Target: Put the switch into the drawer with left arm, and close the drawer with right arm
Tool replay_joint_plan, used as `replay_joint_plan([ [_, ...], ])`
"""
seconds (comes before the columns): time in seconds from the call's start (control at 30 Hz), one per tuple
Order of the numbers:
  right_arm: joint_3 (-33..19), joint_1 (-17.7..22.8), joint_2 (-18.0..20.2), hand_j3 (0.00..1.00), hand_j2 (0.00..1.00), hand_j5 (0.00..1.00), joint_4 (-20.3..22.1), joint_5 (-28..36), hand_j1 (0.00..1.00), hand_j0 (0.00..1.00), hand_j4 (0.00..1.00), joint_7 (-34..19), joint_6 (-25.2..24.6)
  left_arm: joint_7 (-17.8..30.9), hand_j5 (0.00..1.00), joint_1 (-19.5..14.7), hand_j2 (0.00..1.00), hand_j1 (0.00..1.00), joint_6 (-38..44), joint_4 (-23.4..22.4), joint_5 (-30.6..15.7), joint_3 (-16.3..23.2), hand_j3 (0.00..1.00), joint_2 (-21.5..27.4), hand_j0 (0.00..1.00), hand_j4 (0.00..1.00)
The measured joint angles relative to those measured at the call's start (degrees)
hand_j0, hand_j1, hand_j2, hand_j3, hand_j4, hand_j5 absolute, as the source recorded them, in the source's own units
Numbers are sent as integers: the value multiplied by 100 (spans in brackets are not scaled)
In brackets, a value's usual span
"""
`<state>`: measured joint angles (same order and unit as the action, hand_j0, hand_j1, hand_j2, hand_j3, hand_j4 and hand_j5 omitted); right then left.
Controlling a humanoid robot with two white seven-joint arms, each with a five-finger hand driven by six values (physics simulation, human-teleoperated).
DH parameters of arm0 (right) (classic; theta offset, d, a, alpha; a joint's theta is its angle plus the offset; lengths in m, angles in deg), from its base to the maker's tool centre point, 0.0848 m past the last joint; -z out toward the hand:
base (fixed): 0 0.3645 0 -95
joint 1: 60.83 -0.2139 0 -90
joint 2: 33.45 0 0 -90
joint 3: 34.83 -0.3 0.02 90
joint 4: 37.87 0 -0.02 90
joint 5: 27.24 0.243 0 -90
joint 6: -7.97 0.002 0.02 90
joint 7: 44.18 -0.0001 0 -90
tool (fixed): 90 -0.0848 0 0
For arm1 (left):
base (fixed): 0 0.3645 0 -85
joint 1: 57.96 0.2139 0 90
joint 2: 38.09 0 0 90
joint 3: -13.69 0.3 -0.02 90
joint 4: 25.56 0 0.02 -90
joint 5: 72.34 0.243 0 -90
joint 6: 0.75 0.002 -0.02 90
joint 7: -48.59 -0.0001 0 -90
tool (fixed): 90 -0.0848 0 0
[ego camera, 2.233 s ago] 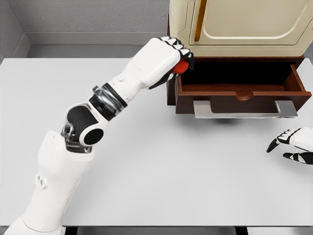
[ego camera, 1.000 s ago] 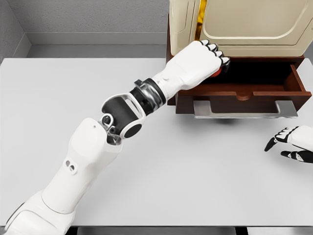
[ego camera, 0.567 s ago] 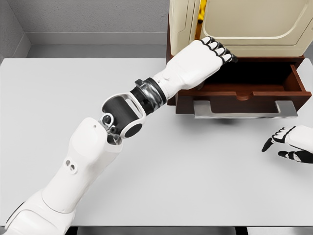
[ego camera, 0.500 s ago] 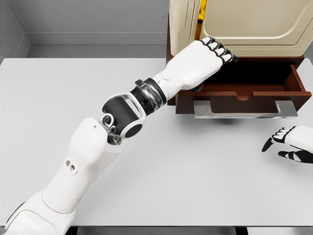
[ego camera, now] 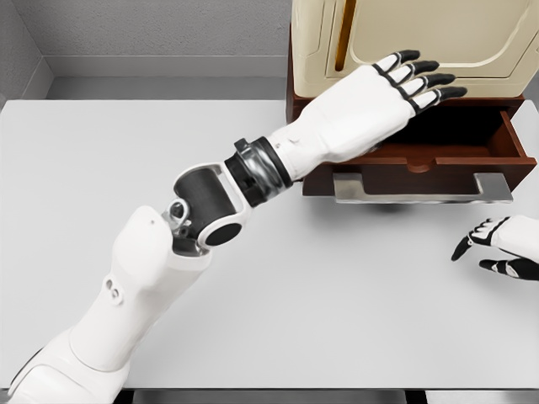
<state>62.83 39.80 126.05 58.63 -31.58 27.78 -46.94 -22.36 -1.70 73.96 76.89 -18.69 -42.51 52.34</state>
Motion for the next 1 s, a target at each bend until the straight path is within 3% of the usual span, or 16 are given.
replay_joint_plan([
  [0.13, 1, -9, 0, 59, 59, 59, -14, 0, 59, 59, 59, 0, 0, -2, 100, -185, 100, 100, -182, 53, -1883, -20, 100, 574, 100, 100],
  [0.27, 3, -9, 0, 59, 59, 59, -18, 0, 59, 59, 59, 0, 0, 28, 100, -378, 100, 100, -291, 66, -4194, -6, 100, 1626, 100, 100],
  [0.33, 3, -9, 0, 59, 59, 59, -19, 0, 59, 59, 59, 0, 0, 217, 100, -369, 100, 100, -601, 67, -5043, 8, 100, 2067, 100, 100],
  [0.47, 6, -9, 3, 59, 59, 59, -16, 0, 59, 59, 59, 0, 0, 411, 100, -281, 100, 100, -1561, 67, -5854, 25, 100, 2679, 100, 100],
  [0.6, 8, -9, 7, 59, 59, 59, -12, 5, 59, 59, 59, 2, 0, 464, 100, -448, 100, 100, -1825, 64, -7077, 187, 100, 3312, 100, 100],
  [0.77, 8, -9, 8, 59, 59, 59, -11, 7, 59, 59, 59, 4, 0, 706, 100, -703, 100, 100, -367, 63, -8421, 260, 100, 3499, 100, 100],
  [1.0, 8, -18, 3, 59, 59, 59, -26, 1, 59, 59, 59, 8, 0, 1382, 100, -668, 100, 100, 584, 62, -9063, 589, 100, 3537, 100, 100],
])
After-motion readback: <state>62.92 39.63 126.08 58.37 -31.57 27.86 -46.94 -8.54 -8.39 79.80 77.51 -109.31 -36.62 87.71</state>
